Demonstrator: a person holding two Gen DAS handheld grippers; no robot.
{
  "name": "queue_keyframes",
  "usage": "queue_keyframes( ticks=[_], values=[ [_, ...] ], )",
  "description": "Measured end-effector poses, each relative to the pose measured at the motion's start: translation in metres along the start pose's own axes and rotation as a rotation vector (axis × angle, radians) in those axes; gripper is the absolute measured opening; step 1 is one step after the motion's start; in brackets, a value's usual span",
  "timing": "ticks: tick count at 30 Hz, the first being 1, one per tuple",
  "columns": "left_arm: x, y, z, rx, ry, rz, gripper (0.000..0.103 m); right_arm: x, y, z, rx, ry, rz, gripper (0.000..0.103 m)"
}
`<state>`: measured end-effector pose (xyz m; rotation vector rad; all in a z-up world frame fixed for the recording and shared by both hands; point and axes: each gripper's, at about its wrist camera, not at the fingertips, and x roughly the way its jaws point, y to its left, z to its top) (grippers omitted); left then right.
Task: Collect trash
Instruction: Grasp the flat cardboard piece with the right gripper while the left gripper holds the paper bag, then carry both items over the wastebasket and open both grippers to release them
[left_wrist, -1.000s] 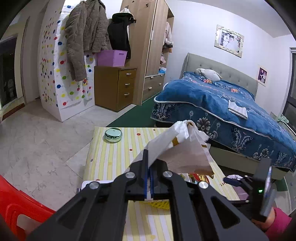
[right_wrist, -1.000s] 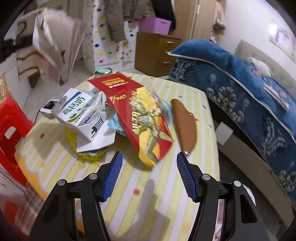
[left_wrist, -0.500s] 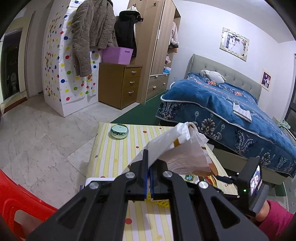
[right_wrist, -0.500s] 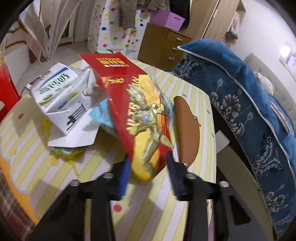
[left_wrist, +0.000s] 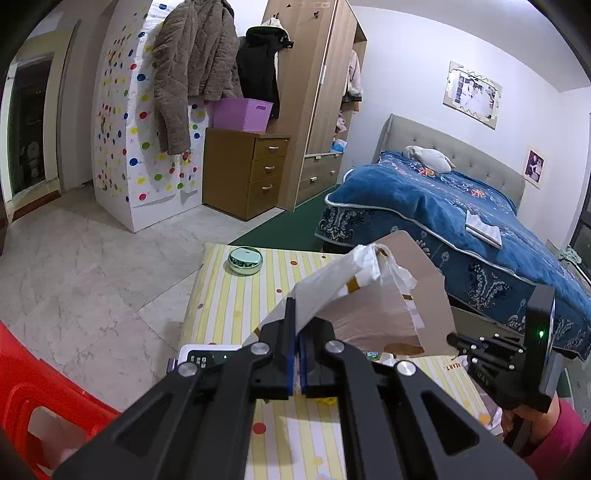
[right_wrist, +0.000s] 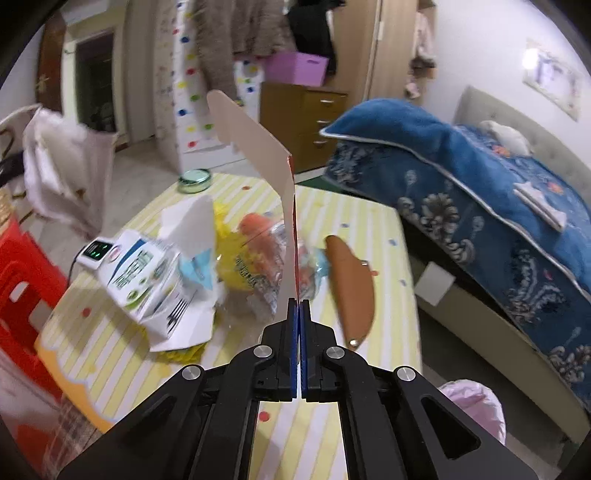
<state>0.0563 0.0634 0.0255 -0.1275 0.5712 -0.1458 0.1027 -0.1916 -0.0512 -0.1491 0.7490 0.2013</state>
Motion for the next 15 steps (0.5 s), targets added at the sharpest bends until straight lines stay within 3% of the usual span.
queue_keyframes(
  ticks=[7, 15],
  values=[
    [-0.014, -0.006, -0.005, 0.0, -0.007, -0.017, 0.0, -0.031, -0.008, -0.003, 0.071, -0.023, -0.012, 0.0],
    [-0.022, -0.056, -0.011, 0.069, -0.008, -0.134, 0.0, -0.088, -0.037, -0.032, 0.169, -0.07, -0.016, 0.0]
  ],
)
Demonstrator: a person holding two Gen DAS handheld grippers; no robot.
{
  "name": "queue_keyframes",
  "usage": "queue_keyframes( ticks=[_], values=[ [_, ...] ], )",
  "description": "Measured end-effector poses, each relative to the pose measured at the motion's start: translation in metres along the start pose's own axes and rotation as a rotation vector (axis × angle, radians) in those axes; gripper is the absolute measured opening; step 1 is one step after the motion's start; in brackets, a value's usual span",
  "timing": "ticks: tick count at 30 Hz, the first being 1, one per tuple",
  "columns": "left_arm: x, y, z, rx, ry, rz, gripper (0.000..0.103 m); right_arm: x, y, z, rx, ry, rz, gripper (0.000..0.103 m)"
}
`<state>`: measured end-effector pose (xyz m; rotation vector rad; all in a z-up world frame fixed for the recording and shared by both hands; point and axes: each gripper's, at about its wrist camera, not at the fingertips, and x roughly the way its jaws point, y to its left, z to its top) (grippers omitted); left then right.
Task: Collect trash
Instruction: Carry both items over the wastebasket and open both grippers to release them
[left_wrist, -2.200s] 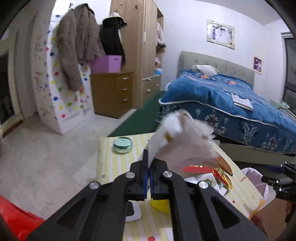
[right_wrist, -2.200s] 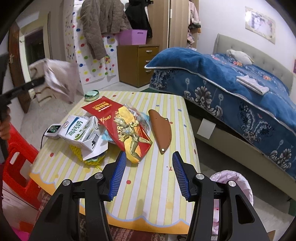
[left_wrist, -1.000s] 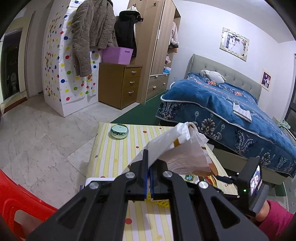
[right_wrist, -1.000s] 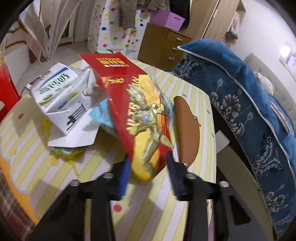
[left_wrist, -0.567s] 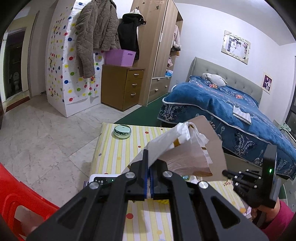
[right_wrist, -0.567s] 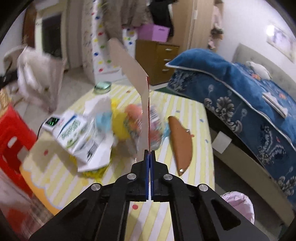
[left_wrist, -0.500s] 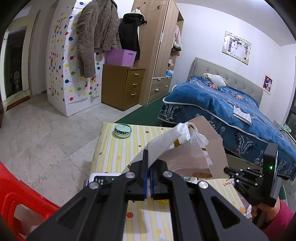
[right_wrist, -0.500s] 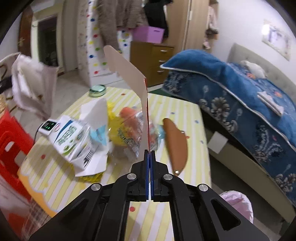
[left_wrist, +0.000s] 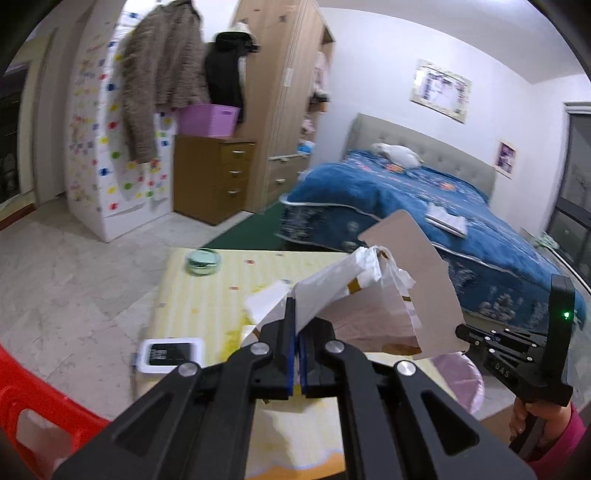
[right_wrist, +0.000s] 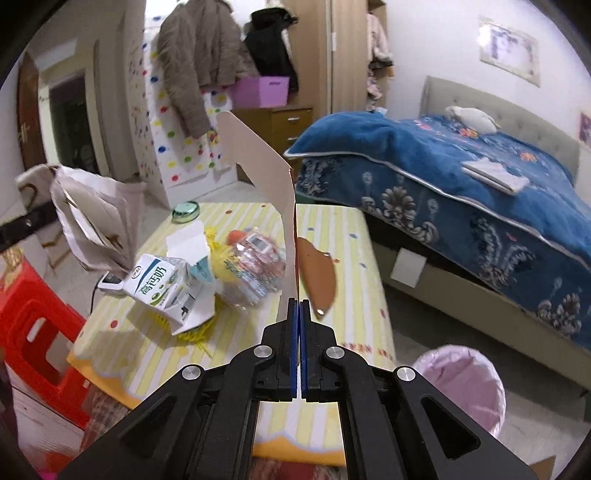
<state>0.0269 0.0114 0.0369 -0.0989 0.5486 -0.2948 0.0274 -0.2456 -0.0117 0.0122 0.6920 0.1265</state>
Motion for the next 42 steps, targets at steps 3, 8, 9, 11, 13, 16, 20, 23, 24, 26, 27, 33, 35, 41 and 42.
queue_keyframes(
  ticks=[3, 8, 9, 11, 13, 16, 20, 23, 24, 26, 27, 33, 35, 41, 42],
  values=[
    [0.014, -0.031, -0.005, 0.038, 0.032, -0.063, 0.0, -0.015, -0.019, -0.013, 0.044, 0.002, -0.02, 0.0],
    [0.044, -0.087, -0.016, 0.114, 0.095, -0.175, 0.0, -0.032, -0.055, -0.035, 0.119, 0.012, -0.086, 0.0],
    [0.053, -0.104, -0.018, 0.135, 0.108, -0.207, 0.0, -0.035, -0.063, -0.039, 0.133, 0.015, -0.1, 0.0],
    [0.063, -0.124, -0.023, 0.158, 0.128, -0.239, 0.0, -0.042, -0.084, -0.051, 0.172, 0.028, -0.137, 0.0],
    [0.076, -0.149, -0.031, 0.191, 0.152, -0.277, 0.0, -0.047, -0.1, -0.06, 0.2, 0.037, -0.171, 0.0],
    [0.097, -0.184, -0.041, 0.236, 0.194, -0.321, 0.0, -0.055, -0.132, -0.078, 0.258, 0.057, -0.233, 0.0],
    [0.125, -0.219, -0.053, 0.275, 0.241, -0.356, 0.0, -0.059, -0.168, -0.098, 0.32, 0.086, -0.295, 0.0],
    [0.144, -0.241, -0.062, 0.299, 0.268, -0.368, 0.0, -0.056, -0.191, -0.113, 0.363, 0.109, -0.33, 0.0],
    [0.154, -0.25, -0.064, 0.305, 0.28, -0.374, 0.0, -0.053, -0.198, -0.117, 0.376, 0.119, -0.341, 0.0],
    [0.169, -0.265, -0.067, 0.318, 0.295, -0.377, 0.0, -0.047, -0.21, -0.124, 0.396, 0.138, -0.354, 0.0],
    [0.175, -0.272, -0.069, 0.325, 0.301, -0.379, 0.0, -0.043, -0.216, -0.128, 0.407, 0.147, -0.359, 0.0],
    [0.207, -0.308, -0.076, 0.375, 0.34, -0.406, 0.0, -0.025, -0.242, -0.136, 0.448, 0.179, -0.375, 0.0],
    [0.219, -0.32, -0.079, 0.388, 0.36, -0.422, 0.001, -0.019, -0.251, -0.137, 0.462, 0.183, -0.369, 0.001],
    [0.233, -0.335, -0.088, 0.427, 0.383, -0.435, 0.056, -0.009, -0.269, -0.141, 0.483, 0.205, -0.379, 0.021],
    [0.229, -0.332, -0.088, 0.431, 0.377, -0.443, 0.057, -0.012, -0.269, -0.141, 0.477, 0.202, -0.387, 0.023]
  ],
)
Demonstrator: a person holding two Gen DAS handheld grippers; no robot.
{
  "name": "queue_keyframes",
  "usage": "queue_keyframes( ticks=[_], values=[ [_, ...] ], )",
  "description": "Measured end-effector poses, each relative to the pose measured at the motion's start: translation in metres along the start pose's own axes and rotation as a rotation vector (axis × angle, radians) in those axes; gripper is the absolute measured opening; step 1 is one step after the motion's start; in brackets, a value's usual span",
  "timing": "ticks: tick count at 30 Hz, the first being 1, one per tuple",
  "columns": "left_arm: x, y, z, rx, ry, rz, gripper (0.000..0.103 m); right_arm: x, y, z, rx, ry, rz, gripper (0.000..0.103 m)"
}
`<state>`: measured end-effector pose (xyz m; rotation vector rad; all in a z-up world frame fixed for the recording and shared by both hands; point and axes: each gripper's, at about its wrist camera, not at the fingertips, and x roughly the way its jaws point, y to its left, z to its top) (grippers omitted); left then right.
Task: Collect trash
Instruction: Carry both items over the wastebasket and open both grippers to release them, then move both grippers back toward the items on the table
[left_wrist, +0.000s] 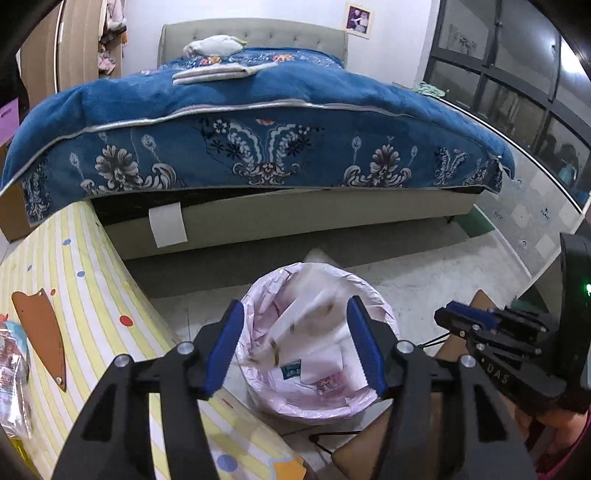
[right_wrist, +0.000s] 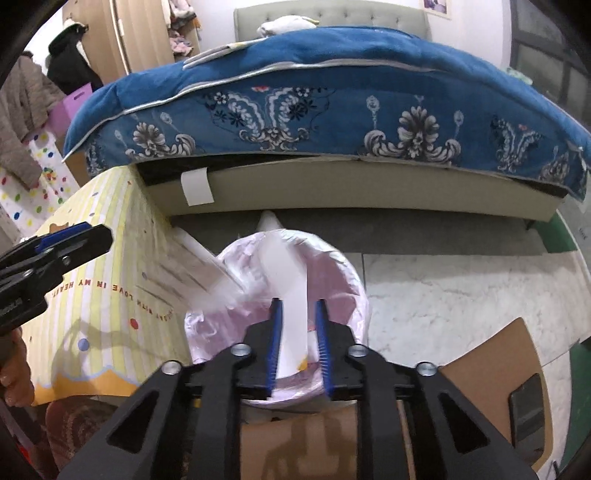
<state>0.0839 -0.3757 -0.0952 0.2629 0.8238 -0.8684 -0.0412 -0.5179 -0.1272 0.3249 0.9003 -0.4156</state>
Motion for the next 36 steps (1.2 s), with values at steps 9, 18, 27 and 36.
queue_keyframes(
  ticks=[9, 18, 27, 36],
  values=[
    [-0.081, 0.03, -0.047, -0.043, -0.058, 0.129, 0.057, -0.049, 0.032, -0.004, -0.05, -0.087, 0.101, 0.023],
    [-0.165, 0.083, -0.091, -0.166, -0.11, 0.281, 0.058, -0.08, 0.134, -0.01, -0.262, -0.121, 0.273, 0.044],
    [-0.24, 0.161, -0.123, -0.329, -0.214, 0.479, 0.067, -0.074, 0.233, 0.003, -0.418, -0.118, 0.367, 0.061],
    [-0.268, 0.225, -0.137, -0.436, -0.248, 0.641, 0.078, -0.007, 0.308, 0.025, -0.526, -0.062, 0.362, 0.062]
  ],
)
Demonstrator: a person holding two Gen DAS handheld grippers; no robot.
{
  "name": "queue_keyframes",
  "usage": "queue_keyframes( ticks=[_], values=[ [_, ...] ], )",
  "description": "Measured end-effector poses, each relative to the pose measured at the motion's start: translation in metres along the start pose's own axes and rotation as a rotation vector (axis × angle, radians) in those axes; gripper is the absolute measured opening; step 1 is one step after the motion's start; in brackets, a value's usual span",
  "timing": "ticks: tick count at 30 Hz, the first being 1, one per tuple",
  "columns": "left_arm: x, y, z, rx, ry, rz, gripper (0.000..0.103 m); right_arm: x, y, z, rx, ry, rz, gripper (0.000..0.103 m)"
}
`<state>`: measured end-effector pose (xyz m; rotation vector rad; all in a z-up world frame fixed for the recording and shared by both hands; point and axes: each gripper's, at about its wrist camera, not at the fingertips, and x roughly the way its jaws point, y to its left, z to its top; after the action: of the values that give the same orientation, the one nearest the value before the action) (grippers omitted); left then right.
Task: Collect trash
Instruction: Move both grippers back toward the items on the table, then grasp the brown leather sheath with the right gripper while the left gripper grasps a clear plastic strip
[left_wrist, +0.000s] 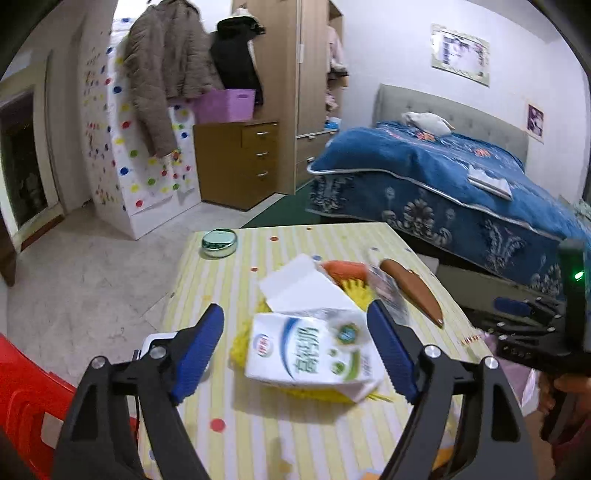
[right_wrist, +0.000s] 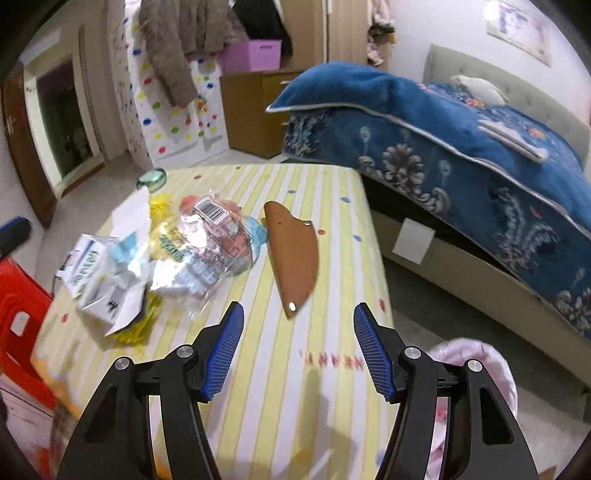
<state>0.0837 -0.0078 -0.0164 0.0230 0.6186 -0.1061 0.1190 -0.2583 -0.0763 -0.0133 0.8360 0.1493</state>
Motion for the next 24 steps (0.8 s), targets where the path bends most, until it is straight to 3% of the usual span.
queue_keyframes(
  ticks=[5, 12, 16, 18, 21, 24],
  values=[
    [0.02, 0.017, 0.008, -0.05, 0.01, 0.031, 0.079, 0.05, 0.004, 0.02, -0.027, 0.046, 0.01, 0.062],
    [0.035, 0.026, 0.01, -0.034, 0.045, 0.042, 0.079, 0.107, -0.003, 0.037, -0.037, 0.123, -0.014, 0.063],
    [0.036, 0.028, 0.008, -0.029, 0.06, 0.042, 0.079, 0.112, -0.004, 0.043, -0.018, 0.128, 0.013, 0.063],
    [0.034, 0.027, 0.008, -0.026, 0.061, 0.037, 0.08, 0.11, -0.001, 0.043, -0.024, 0.13, 0.014, 0.05],
    [0.029, 0.021, 0.007, -0.01, 0.06, 0.017, 0.085, 0.1, 0.004, 0.038, -0.039, 0.133, 0.046, 0.05],
    [0.027, 0.008, 0.006, 0.031, 0.071, -0.013, 0.092, 0.07, 0.011, 0.029, -0.061, 0.085, 0.01, 0.049]
  ],
)
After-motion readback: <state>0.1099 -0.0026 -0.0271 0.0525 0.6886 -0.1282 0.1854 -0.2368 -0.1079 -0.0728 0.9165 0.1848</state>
